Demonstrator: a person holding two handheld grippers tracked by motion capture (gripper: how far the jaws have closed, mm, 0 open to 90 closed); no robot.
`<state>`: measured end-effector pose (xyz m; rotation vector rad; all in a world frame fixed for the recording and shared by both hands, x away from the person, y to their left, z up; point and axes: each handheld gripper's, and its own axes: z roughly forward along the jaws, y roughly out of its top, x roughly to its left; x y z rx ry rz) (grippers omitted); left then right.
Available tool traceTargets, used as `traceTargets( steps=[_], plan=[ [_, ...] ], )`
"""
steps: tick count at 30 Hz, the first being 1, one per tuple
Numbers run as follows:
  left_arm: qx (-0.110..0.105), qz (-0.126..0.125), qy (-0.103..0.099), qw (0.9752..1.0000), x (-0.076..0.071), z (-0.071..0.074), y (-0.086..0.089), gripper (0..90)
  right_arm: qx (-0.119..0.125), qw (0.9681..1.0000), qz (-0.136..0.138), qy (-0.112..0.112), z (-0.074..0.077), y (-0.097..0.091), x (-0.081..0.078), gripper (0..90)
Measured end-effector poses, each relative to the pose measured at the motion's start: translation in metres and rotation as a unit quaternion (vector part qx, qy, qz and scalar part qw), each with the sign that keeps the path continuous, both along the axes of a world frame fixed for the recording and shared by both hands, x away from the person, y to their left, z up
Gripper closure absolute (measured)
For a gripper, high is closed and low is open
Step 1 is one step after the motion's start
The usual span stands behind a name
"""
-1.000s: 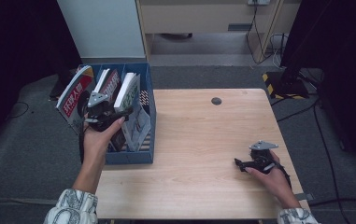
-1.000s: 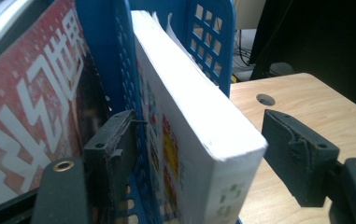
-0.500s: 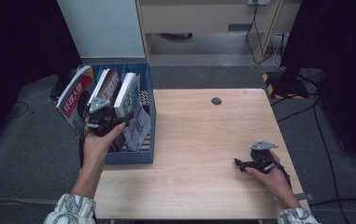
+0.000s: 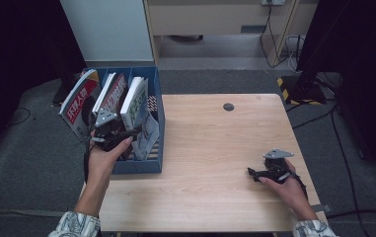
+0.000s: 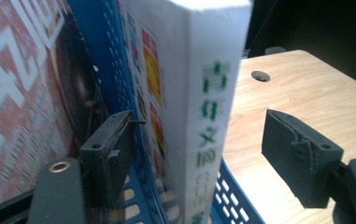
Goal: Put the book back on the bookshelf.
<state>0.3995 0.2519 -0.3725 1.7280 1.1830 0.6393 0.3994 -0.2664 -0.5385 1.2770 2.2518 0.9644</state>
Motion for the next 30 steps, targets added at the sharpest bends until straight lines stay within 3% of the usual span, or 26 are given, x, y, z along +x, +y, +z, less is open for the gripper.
traceTargets(
  steps=[15, 30],
  plan=[
    [0.024, -0.005, 0.006, 0.9997, -0.014, -0.017, 0.001, 25.6, 0.0, 1.0, 0.0, 0.002, 0.0, 0.0, 0.0, 9.4],
    [0.061, -0.017, -0.002, 0.998, -0.05, -0.033, -0.001, 26.2, 0.0, 1.0, 0.0, 0.002, 0.0, 0.001, 0.0, 8.9]
  ],
)
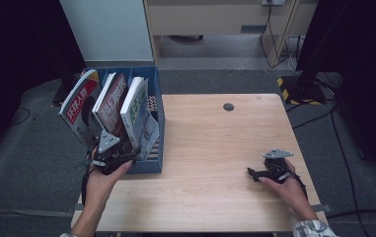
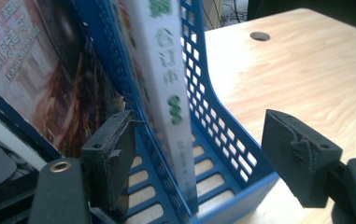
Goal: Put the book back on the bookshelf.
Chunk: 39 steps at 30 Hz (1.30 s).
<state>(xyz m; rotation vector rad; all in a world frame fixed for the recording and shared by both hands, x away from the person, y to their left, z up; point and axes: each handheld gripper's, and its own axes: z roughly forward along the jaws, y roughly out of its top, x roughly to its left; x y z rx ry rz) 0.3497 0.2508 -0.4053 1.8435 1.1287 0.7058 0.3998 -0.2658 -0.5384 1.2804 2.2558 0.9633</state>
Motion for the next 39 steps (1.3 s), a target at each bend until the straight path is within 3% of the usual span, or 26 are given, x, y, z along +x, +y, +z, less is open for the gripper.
traceTargets(
  steps=[5, 11, 22, 23, 39],
  plan=[
    [-0.003, -0.028, -0.005, 0.9996, -0.009, 0.004, -0.01, 26.3, 0.0, 1.0, 0.0, 0.0, 0.0, 0.0, 0.0, 8.8],
    [-0.015, -0.05, -0.006, 0.9986, -0.009, 0.004, -0.025, 26.1, 0.0, 1.0, 0.0, 0.0, 0.0, 0.0, 0.0, 8.8],
    [-0.013, -0.089, -0.002, 0.996, 0.004, -0.003, -0.061, 25.2, 0.0, 1.0, 0.002, 0.0, 0.0, 0.0, 0.0, 8.9],
    [-0.02, -0.094, 0.001, 0.9953, 0.008, -0.004, -0.067, 25.0, 0.001, 1.0, 0.002, 0.0, 0.0, 0.0, -0.001, 8.8],
    [-0.023, -0.123, 0.024, 0.9919, 0.029, -0.018, -0.105, 23.3, 0.0, 1.0, 0.004, -0.001, 0.0, 0.0, -0.001, 8.9]
  ],
)
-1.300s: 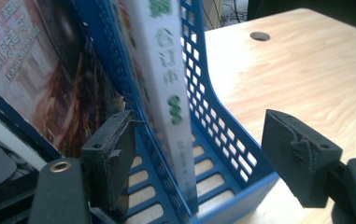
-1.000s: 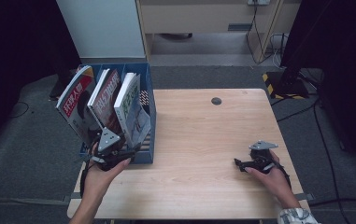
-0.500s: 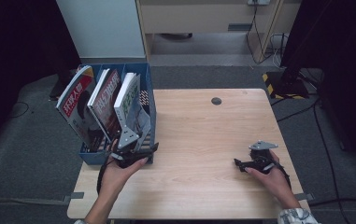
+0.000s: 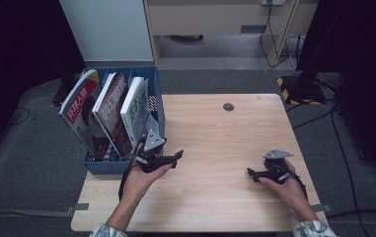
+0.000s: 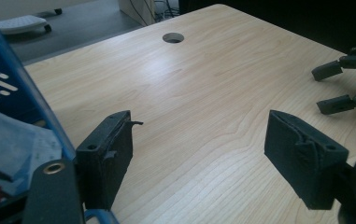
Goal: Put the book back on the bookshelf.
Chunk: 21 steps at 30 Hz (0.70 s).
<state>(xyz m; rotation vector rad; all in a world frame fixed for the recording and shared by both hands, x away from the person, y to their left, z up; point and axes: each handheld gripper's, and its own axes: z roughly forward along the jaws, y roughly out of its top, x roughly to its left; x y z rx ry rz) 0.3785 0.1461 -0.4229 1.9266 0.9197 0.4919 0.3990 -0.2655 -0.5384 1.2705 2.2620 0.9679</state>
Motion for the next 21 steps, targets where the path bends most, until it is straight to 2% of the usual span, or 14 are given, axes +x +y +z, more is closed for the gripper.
traceTargets(
  steps=[9, 11, 16, 19, 21],
  plan=[
    [0.004, -0.015, 0.014, 0.9998, 0.012, -0.01, -0.023, 19.5, 0.001, 1.0, -0.003, -0.001, 0.0, 0.0, 0.0, 8.8],
    [0.002, -0.019, 0.016, 0.9997, 0.015, -0.014, -0.035, 17.2, 0.001, 1.0, -0.004, -0.001, 0.0, 0.001, 0.0, 8.7],
    [0.014, -0.041, 0.037, 0.9984, 0.021, -0.028, -0.06, 9.3, 0.0, 1.0, -0.005, -0.002, 0.0, 0.001, 0.0, 8.5],
    [0.02, -0.046, 0.04, 0.9979, 0.022, -0.034, -0.069, 9.2, 0.0, 1.0, -0.005, -0.001, 0.0, 0.001, 0.0, 8.5],
    [0.032, -0.053, 0.047, 0.997, 0.025, -0.041, -0.078, 8.7, -0.001, 1.0, -0.005, -0.002, 0.0, 0.001, 0.0, 8.5]
  ],
)
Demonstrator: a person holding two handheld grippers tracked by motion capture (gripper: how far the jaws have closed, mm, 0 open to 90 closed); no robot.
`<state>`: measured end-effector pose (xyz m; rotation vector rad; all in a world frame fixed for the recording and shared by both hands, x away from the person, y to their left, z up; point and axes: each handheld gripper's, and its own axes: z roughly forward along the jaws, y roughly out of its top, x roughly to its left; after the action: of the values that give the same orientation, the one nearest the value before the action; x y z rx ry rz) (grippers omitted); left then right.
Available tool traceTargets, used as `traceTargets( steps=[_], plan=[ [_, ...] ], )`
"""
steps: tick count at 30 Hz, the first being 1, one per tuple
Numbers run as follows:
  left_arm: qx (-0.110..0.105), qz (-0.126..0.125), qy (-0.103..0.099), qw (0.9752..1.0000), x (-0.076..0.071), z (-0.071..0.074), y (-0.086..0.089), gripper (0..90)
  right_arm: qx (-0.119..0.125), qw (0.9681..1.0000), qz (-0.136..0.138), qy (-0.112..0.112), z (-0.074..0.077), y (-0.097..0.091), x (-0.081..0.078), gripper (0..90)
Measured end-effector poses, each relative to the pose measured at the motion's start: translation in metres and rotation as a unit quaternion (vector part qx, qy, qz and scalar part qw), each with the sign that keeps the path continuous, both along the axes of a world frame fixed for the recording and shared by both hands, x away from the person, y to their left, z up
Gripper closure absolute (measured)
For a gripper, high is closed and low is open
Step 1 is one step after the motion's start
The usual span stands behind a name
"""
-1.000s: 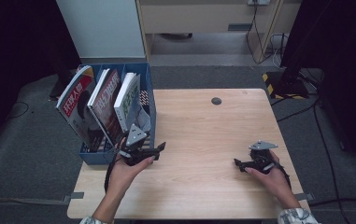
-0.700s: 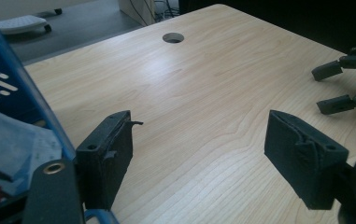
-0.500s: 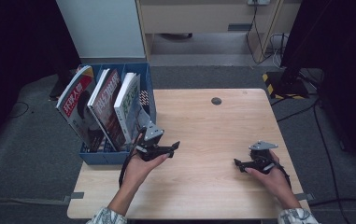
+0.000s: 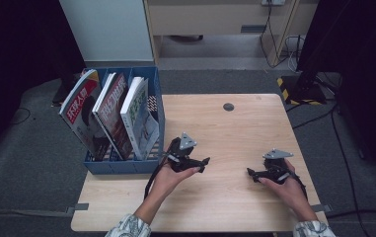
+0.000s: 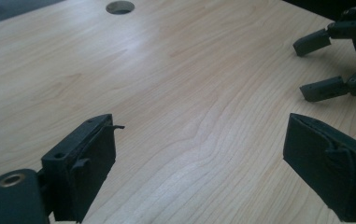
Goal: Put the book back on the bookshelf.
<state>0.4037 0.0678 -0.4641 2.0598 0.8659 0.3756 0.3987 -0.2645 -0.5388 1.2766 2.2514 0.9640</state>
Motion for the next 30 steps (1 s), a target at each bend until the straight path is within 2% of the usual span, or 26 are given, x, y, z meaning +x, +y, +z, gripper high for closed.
traceTargets(
  steps=[4, 5, 7, 9, 17, 24, 30],
  plan=[
    [0.006, -0.004, 0.007, 1.0, 0.003, -0.006, -0.005, 8.2, 0.0, 1.0, 0.0, 0.0, 0.0, 0.0, 0.0, 8.5],
    [0.015, -0.003, 0.012, 0.9998, 0.005, -0.012, -0.007, 8.1, 0.0, 1.0, 0.0, 0.0, 0.0, 0.0, 0.0, 8.5],
    [0.017, -0.003, 0.014, 0.9997, 0.005, -0.015, -0.008, 8.0, 0.0, 1.0, 0.0, 0.0, 0.0, 0.0, 0.0, 8.5],
    [0.03, 0.0, 0.024, 0.9993, 0.008, -0.023, -0.011, 7.6, 0.0, 1.0, 0.0, 0.0, 0.0, 0.0, 0.0, 8.4],
    [0.057, 0.012, 0.04, 0.9975, 0.011, -0.041, -0.013, 7.6, -0.001, 1.0, -0.001, 0.001, 0.0, 0.0, 0.0, 8.3],
    [0.062, 0.023, 0.052, 0.9964, 0.014, -0.05, -0.011, 7.6, -0.001, 1.0, 0.0, 0.002, 0.0, 0.0, 0.0, 8.2],
    [0.063, 0.042, 0.054, 0.9957, 0.017, -0.055, -0.008, 7.7, -0.001, 1.0, 0.0, 0.002, 0.0, 0.0, 0.0, 8.2]
  ],
)
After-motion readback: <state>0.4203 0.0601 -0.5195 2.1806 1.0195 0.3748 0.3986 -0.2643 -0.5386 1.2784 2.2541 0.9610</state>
